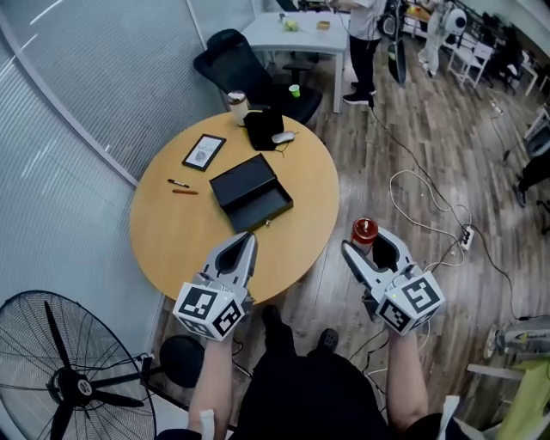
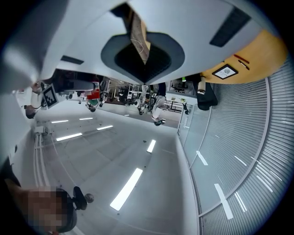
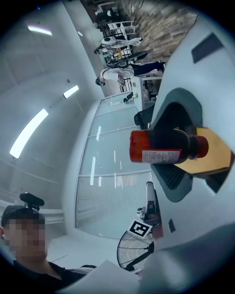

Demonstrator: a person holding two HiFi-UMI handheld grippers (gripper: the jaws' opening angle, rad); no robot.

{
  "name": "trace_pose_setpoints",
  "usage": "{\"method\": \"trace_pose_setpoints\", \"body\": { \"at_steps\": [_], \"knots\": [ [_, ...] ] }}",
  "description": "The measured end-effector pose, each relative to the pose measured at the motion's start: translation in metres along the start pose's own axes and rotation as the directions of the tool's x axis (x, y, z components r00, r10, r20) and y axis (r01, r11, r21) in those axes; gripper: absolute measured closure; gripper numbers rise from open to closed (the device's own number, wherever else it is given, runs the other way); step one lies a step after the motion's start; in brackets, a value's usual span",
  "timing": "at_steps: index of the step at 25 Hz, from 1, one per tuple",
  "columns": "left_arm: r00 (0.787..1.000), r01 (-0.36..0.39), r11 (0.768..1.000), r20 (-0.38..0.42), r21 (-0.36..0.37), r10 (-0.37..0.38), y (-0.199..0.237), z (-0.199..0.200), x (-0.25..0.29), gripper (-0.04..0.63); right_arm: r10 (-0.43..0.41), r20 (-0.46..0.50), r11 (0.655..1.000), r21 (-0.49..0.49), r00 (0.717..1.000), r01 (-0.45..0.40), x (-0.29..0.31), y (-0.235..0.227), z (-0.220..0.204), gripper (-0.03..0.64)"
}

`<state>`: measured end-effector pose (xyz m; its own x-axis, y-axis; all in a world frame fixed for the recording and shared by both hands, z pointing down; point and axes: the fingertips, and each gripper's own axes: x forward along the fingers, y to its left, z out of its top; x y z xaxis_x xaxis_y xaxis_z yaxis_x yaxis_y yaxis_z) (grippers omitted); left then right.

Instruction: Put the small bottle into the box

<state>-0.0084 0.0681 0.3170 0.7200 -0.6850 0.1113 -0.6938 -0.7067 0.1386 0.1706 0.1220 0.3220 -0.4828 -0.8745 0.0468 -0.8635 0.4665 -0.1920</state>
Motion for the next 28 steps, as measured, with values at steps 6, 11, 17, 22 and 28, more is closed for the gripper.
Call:
{"method": "trace_pose_setpoints", "body": {
  "at_steps": [6, 11, 17, 22, 28],
  "knots": [
    [0.999, 0.042, 0.999, -0.003, 0.008, -0.042, 0.042, 0.007, 0.013, 0.6, -0.031, 0.007, 0.999, 0.011, 0.999, 0.031, 0.043, 0.005, 0.003, 0.385],
    [0.998, 0.068, 0.998, -0.007, 0.001, -0.068, 0.072, 0.01, 0.021, 0.6, -0.066, -0.006, 0.998, 0.015, 0.998, 0.066, 0.074, 0.005, 0.003, 0.385],
    [0.995, 0.098, 0.995, -0.005, -0.009, -0.098, 0.109, 0.012, 0.027, 0.6, -0.096, -0.015, 0.995, 0.015, 0.995, 0.097, 0.11, 0.011, -0.001, 0.385],
    [0.991, 0.131, 0.991, -0.003, -0.008, -0.131, 0.13, 0.012, 0.029, 0.6, -0.124, -0.018, 0.992, 0.014, 0.992, 0.125, 0.133, 0.019, -0.006, 0.385],
    [0.981, 0.193, 0.981, 0.003, -0.002, -0.193, 0.139, 0.015, 0.022, 0.6, -0.155, -0.027, 0.988, 0.019, 0.988, 0.155, 0.151, 0.031, -0.016, 0.385]
  ]
}}
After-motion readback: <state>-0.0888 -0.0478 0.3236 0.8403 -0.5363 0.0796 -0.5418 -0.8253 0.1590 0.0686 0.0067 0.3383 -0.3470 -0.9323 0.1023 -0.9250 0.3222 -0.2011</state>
